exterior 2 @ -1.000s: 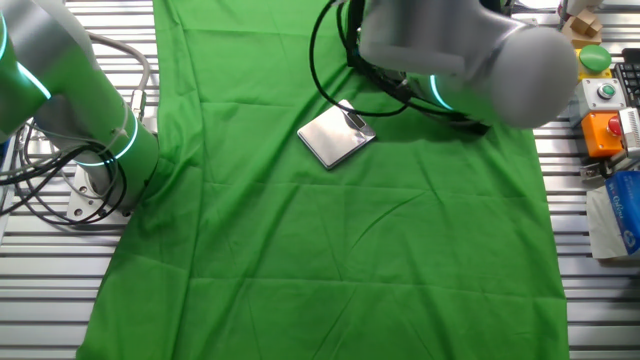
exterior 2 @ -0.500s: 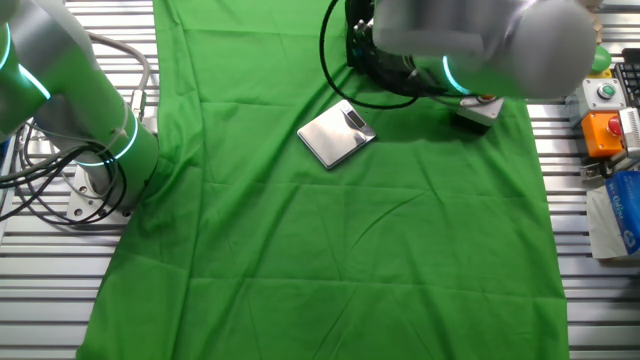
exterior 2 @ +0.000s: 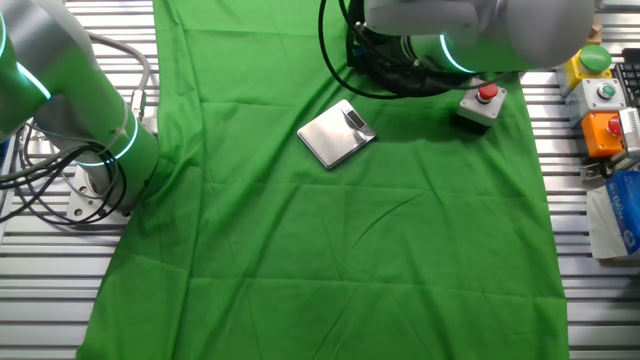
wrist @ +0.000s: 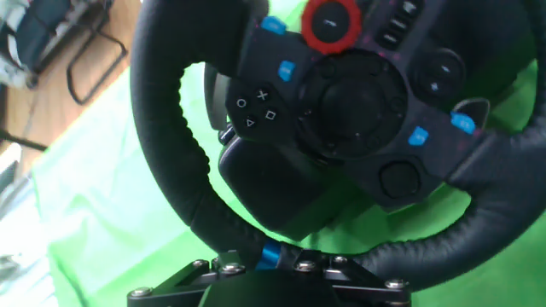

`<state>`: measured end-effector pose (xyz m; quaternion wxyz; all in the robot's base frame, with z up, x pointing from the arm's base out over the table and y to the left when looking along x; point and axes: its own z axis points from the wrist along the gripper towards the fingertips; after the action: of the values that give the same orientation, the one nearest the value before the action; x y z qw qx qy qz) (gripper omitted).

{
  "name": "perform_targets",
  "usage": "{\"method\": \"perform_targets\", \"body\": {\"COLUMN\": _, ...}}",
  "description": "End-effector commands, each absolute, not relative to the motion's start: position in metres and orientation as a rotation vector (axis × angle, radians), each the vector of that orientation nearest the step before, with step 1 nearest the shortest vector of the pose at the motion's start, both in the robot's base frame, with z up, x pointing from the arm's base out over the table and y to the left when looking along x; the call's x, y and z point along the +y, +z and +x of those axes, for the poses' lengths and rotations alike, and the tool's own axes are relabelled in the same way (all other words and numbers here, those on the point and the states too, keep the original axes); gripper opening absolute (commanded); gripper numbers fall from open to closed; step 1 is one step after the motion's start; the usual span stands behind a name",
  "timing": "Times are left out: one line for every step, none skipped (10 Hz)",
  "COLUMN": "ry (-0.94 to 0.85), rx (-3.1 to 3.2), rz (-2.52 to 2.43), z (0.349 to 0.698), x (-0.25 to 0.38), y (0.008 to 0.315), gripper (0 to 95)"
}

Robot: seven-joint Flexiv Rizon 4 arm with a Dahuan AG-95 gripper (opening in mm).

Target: Rotate the steering wheel 90 degrees clockwise

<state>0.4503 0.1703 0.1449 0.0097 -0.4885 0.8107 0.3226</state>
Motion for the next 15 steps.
{"method": "perform_targets", "body": {"ry": 0.999, "rx": 2.505, "rz": -1.559, "z": 0.450, "x": 0.170, "y": 0.146, "gripper": 38.0}}
{"method": "perform_targets", "body": {"ry": 0.997, "rx": 2.486, "rz": -1.580, "z": 0.450, "x": 0.170, "y": 0.146, "gripper": 38.0}}
{"method": "perform_targets", "body": {"ry": 0.991, "rx": 2.460, "rz": -1.611, "z": 0.450, "x": 0.170, "y": 0.146, "gripper": 38.0}}
{"method": "perform_targets", "body": {"ry": 0.980, "rx": 2.428, "rz": -1.651, "z": 0.450, "x": 0.170, "y": 0.146, "gripper": 38.0}}
{"method": "perform_targets", "body": {"ry": 0.971, "rx": 2.369, "rz": -1.709, "z": 0.451, "x": 0.170, "y": 0.145, "gripper": 38.0}}
{"method": "perform_targets", "body": {"ry": 0.963, "rx": 2.308, "rz": -1.763, "z": 0.451, "x": 0.171, "y": 0.145, "gripper": 38.0}}
{"method": "perform_targets", "body": {"ry": 0.960, "rx": 2.281, "rz": -1.787, "z": 0.451, "x": 0.171, "y": 0.145, "gripper": 38.0}}
{"method": "perform_targets", "body": {"ry": 0.958, "rx": 2.251, "rz": -1.814, "z": 0.451, "x": 0.171, "y": 0.145, "gripper": 38.0}}
{"method": "perform_targets", "body": {"ry": 0.963, "rx": 2.251, "rz": -1.816, "z": 0.450, "x": 0.171, "y": 0.145, "gripper": 38.0}}
{"method": "perform_targets", "body": {"ry": 0.966, "rx": 2.263, "rz": -1.809, "z": 0.445, "x": 0.176, "y": 0.148, "gripper": 38.0}}
{"method": "perform_targets", "body": {"ry": 0.962, "rx": 2.275, "rz": -1.803, "z": 0.440, "x": 0.181, "y": 0.148, "gripper": 38.0}}
{"method": "perform_targets", "body": {"ry": 0.961, "rx": 2.279, "rz": -1.799, "z": 0.438, "x": 0.183, "y": 0.148, "gripper": 38.0}}
{"method": "perform_targets", "body": {"ry": 0.959, "rx": 2.277, "rz": -1.803, "z": 0.437, "x": 0.185, "y": 0.148, "gripper": 57.0}}
{"method": "perform_targets", "body": {"ry": 0.957, "rx": 2.277, "rz": -1.805, "z": 0.435, "x": 0.185, "y": 0.148, "gripper": 57.0}}
{"method": "perform_targets", "body": {"ry": 0.959, "rx": 2.277, "rz": -1.804, "z": 0.434, "x": 0.186, "y": 0.149, "gripper": 57.0}}
